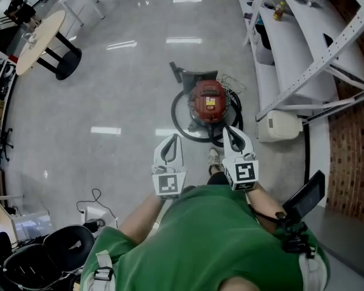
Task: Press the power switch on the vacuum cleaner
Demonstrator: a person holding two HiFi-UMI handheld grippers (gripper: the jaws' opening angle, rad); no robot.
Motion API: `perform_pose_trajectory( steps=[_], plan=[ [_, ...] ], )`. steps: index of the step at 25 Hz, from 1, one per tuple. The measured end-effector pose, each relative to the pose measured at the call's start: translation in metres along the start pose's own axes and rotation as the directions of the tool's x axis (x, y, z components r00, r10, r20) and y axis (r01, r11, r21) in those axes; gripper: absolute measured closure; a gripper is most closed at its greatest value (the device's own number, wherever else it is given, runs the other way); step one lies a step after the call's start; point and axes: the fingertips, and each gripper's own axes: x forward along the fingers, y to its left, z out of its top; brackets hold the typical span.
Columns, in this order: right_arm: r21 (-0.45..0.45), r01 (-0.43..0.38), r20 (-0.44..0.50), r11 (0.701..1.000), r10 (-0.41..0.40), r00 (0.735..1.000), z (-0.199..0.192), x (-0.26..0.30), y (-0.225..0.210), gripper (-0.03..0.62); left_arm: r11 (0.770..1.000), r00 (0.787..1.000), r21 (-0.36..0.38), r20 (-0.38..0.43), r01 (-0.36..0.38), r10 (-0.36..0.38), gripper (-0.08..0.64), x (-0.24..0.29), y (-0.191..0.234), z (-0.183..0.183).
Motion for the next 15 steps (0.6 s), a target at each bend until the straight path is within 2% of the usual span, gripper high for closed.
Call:
perform_pose_trajectory(
  steps=[15],
  plan=[
    [0.027,-0.032,-0.060,0.999,0.034,0.998,-0.002,0.086,-0.073,0.586,1.000,0.998,-0.011,-0.061,-0.024,0.023,0.552,0.112,0.007,0.002]
  ],
)
